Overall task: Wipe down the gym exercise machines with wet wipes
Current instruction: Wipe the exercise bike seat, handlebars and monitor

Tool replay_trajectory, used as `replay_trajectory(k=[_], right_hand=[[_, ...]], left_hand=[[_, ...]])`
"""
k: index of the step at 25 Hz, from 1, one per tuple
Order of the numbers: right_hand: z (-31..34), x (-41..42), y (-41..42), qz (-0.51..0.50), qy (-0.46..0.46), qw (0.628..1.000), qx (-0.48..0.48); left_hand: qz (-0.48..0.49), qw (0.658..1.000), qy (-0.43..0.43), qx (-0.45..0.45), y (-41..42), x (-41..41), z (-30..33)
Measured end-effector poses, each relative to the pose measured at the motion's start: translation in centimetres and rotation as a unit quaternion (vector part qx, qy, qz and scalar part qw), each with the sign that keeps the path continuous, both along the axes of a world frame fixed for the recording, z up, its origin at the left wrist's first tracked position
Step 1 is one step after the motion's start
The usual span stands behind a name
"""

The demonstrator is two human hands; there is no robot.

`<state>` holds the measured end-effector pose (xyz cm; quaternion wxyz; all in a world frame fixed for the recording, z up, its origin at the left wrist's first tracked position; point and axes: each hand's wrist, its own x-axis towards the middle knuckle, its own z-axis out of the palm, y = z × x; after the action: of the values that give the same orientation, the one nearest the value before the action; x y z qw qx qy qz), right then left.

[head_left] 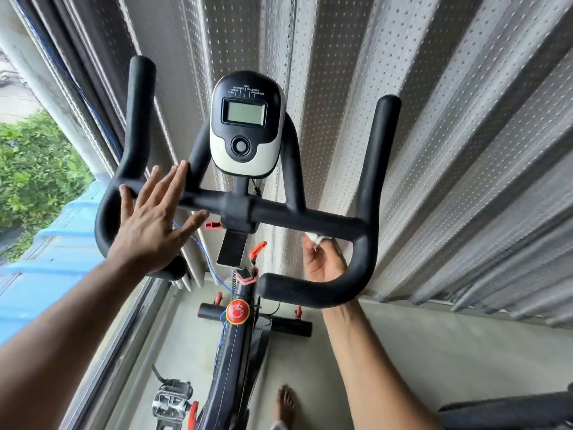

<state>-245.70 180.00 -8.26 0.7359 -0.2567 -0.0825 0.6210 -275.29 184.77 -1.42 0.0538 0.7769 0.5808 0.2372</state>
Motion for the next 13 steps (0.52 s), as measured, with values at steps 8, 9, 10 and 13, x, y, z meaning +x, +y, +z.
replay_trajectory(k=[8,9,10,13], right_hand=[[0.7,-6.2,1.8,0.083,0.001,0.996,0.012],[0.3,-5.7,1.9,0.085,-0.003,0.996,0.012],[0.2,-5.5,1.8,0.085,0.012,0.996,0.027],[0.7,-4.1,1.4,0.064,0.062,0.995,0.05]], left_hand=[[-0.001,1.0,0.002,0.005,-0.1,0.0,0.1],[-0.001,1.0,0.007,0.005,-0.2,0.1,0.2],[-0.001,1.0,0.01,0.002,-0.3,0.0,0.2],[-0.003,1.0,0.005,-0.001,-0.2,-0.1,0.2]])
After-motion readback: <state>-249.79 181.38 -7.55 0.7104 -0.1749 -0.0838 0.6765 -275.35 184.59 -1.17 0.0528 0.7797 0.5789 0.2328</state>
